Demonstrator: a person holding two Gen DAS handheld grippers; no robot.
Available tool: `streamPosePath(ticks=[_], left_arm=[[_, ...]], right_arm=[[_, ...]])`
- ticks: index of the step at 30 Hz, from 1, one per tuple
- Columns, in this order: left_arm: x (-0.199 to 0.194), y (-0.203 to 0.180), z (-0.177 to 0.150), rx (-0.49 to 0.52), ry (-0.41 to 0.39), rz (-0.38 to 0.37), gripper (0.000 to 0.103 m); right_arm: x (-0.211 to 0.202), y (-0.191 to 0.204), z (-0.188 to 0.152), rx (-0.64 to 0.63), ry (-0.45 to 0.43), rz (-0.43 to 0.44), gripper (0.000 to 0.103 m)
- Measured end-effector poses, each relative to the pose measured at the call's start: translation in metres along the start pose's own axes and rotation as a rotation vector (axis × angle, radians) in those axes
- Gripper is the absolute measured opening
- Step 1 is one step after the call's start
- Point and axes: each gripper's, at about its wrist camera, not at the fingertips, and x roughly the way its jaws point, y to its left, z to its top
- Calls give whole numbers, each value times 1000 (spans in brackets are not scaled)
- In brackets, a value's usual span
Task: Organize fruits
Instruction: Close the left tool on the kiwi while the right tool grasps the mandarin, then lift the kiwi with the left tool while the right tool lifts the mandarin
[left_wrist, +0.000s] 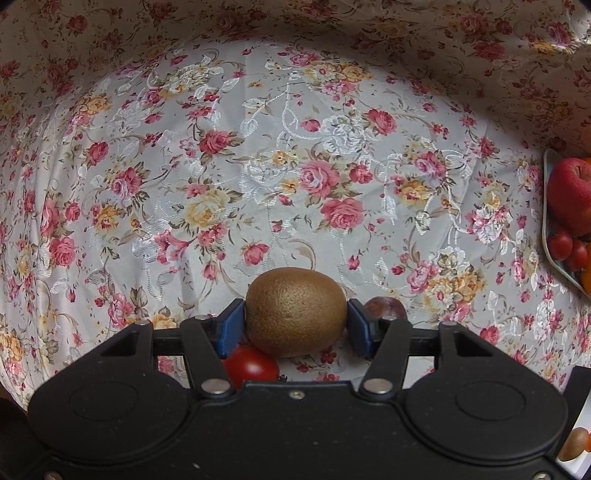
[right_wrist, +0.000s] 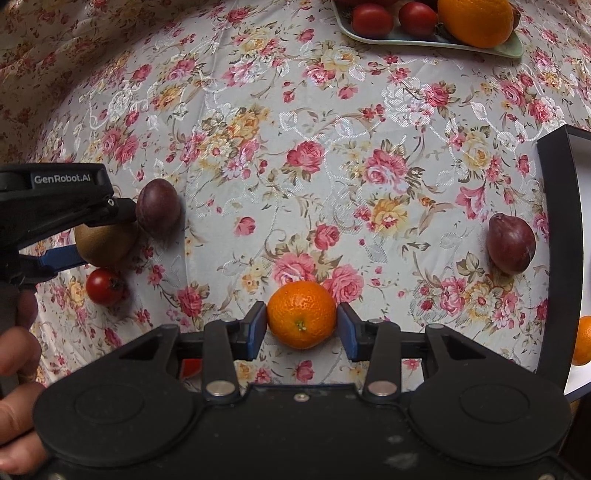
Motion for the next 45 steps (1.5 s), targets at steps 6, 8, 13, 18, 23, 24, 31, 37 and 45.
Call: streamPosePath(ticks=[6,8,13,18,23,24,31,37,45], left_arm=[[-12,-2,-2,-11,-31,-11,62],[-22,-2,-1,-9,-55,-15,62],[-43,-4,0,8,-104,-18,62],[-51,-4,-2,13,-103,-29,62],[-54,-2,-4,10,-93,-30,62],[-54,-2,-4,11,-93,-27,62],[-56,4,-2,-5,-80,1,62],[-60,10,-2,-21,-89,28,62],[-72,4,-5,-18,-108,44,62]], right_arm=[[0,-5,-1,14,8,13,44],[0,-5,-1,11,9,12,44],[-2,2,-2,-29,-14,1,42],[-14,9,2,-27,-99,-4,42],[-15,12,7,-1,-130,-27,42],[-15,12,7,8,-132,-27,42],[-18,16,10,39,-162,-12,42],[-20,27,7,30,-150,17,42],[-30,30,2,4,-168,25,42]])
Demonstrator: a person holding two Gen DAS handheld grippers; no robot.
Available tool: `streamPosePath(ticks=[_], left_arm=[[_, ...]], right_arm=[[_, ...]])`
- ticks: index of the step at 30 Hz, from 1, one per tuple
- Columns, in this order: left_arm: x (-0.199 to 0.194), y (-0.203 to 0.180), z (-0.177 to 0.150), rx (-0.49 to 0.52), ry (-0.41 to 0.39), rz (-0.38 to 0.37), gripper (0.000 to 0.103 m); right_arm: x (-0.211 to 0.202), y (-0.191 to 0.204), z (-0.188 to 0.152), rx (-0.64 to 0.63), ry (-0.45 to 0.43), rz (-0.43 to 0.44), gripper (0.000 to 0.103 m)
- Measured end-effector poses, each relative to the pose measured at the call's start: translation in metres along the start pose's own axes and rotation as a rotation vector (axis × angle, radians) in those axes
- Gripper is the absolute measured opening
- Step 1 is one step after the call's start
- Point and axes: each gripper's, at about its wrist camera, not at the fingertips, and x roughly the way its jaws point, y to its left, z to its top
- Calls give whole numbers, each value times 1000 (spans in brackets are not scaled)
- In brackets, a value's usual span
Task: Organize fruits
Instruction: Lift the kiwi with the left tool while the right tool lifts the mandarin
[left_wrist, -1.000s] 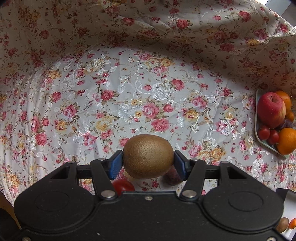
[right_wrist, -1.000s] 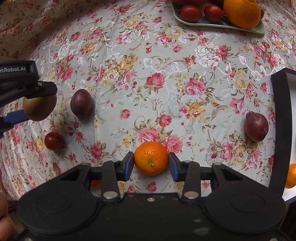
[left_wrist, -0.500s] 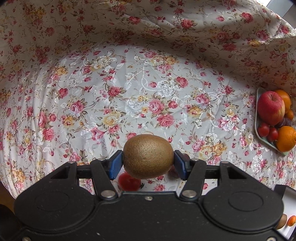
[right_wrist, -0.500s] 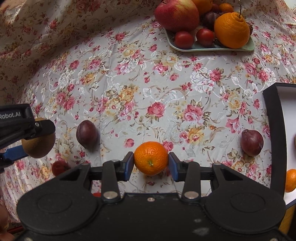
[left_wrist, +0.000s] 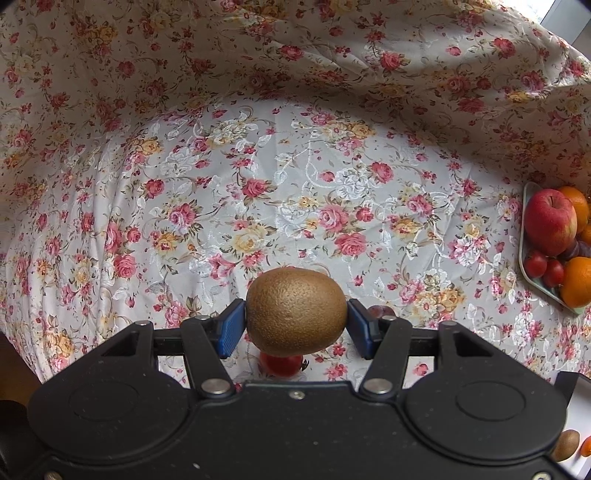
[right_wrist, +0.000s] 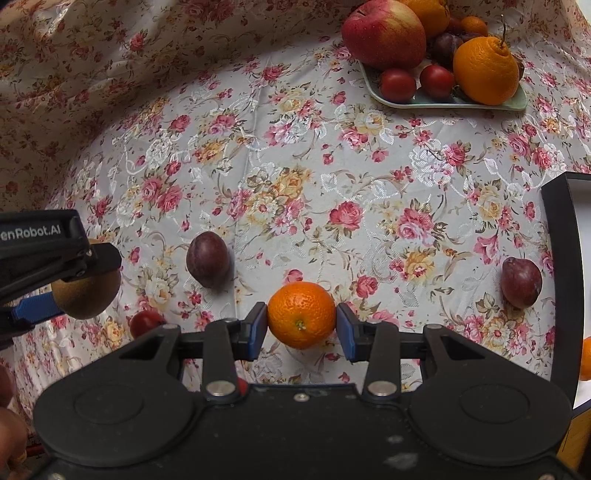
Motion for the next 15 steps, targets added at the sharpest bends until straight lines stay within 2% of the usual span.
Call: streamPosePath(ticks=[8,15], left_arm=[[-8,-25,-3,22,-26,1,62],[-15,-73,-20,112,-28,-35,62]], right_arm=[[-23,-34,11,40,-68,-14,42],[-44,-98,22,160,-107,-27,42]])
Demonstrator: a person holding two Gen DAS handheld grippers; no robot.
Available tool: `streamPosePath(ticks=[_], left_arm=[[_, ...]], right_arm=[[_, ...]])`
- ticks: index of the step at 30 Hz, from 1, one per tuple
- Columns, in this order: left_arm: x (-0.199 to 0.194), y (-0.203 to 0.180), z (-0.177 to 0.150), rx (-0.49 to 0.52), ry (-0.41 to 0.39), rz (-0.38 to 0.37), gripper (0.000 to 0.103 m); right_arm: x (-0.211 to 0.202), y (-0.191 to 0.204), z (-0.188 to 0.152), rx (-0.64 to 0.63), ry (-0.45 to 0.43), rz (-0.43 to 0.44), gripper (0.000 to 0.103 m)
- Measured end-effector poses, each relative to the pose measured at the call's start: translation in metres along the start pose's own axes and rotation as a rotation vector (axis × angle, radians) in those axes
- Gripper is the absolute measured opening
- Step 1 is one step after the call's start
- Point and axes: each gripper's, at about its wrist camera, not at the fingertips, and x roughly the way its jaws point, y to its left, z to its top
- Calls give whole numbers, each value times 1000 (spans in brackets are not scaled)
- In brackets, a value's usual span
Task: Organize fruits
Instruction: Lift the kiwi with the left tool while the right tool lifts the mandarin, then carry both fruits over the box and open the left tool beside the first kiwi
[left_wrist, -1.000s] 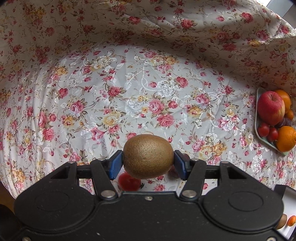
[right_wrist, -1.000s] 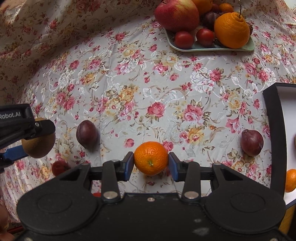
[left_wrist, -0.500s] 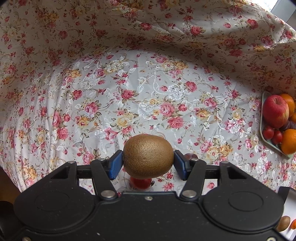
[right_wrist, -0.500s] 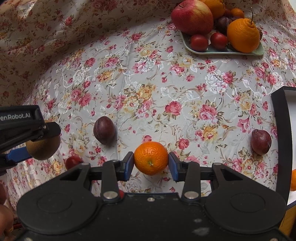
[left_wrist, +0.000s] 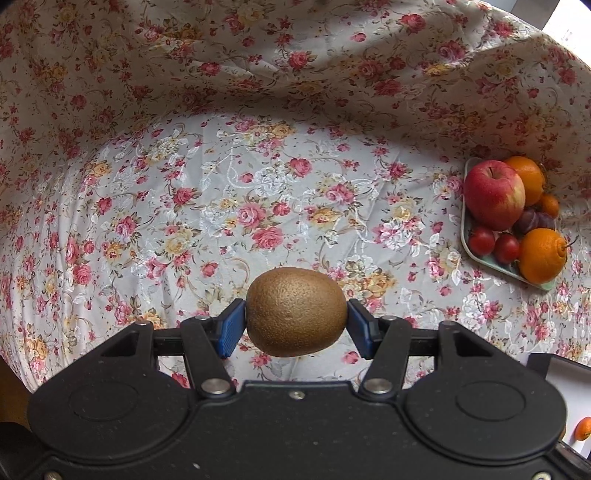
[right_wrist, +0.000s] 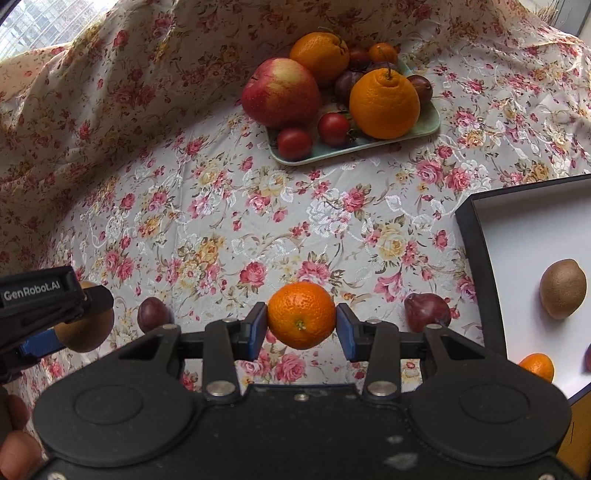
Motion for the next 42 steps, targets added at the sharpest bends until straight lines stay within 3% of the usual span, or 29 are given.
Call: streamPosePath(ticks=[14,23,31,42], left_arm=[[-10,-136,-52,271,0,-79,62],[-17,-212,-94,436,-16,-105,62],[-16,-255,-123,525,-13,-129,62],[-11,-285,-137,561,-4,-139,62]], right_arm=[[-26,-148,19,304,-70,-104,42],[-40,-228,13,412,-86,-179,42],[-46,-290,6,515,-82,-222,42],[-40,-329,-2,553,-63,-253,42]])
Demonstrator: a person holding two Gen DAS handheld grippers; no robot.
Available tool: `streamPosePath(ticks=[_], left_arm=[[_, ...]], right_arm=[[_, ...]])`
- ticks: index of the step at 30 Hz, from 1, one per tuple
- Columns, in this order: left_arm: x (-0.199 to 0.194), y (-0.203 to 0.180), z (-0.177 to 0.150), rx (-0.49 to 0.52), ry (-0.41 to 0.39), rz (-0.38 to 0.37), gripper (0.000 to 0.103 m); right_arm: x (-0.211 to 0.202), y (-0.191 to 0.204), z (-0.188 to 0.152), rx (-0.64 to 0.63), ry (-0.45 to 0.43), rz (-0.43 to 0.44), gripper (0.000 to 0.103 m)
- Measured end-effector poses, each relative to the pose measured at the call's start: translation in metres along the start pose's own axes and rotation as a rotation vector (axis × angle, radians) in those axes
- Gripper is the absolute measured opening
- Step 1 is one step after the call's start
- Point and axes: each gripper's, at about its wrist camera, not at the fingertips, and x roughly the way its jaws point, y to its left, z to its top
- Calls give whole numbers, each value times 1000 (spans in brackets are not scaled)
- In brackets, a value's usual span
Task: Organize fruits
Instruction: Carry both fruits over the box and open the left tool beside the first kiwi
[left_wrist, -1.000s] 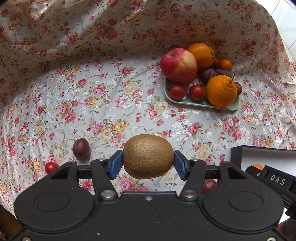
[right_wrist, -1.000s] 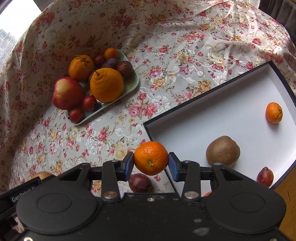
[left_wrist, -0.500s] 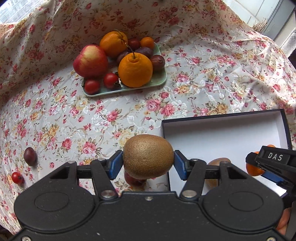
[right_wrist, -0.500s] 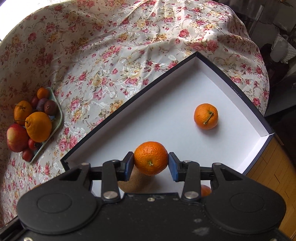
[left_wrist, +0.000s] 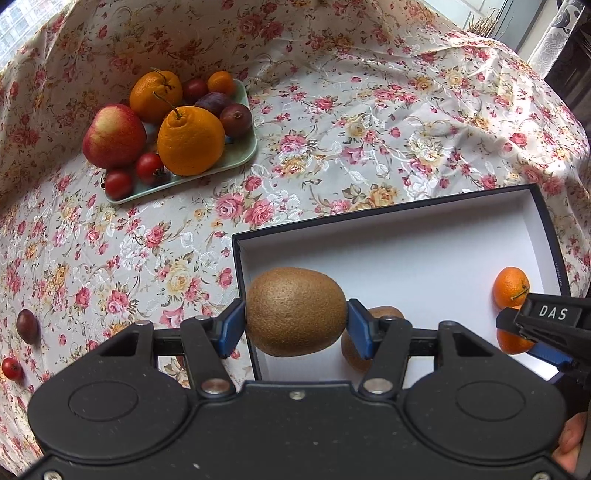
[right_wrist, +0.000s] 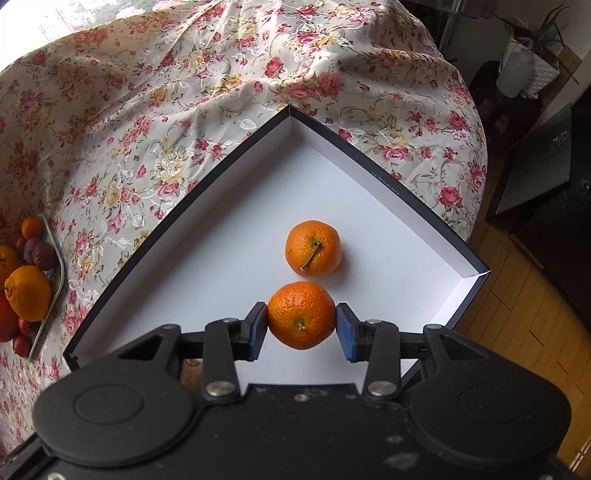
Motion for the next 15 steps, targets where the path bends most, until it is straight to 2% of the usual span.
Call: streamPosePath(ticks=[15], left_arm=[[15,-10,12,-33,14,8,62]], right_arm=[[10,-17,4,-27,21,-26,42]])
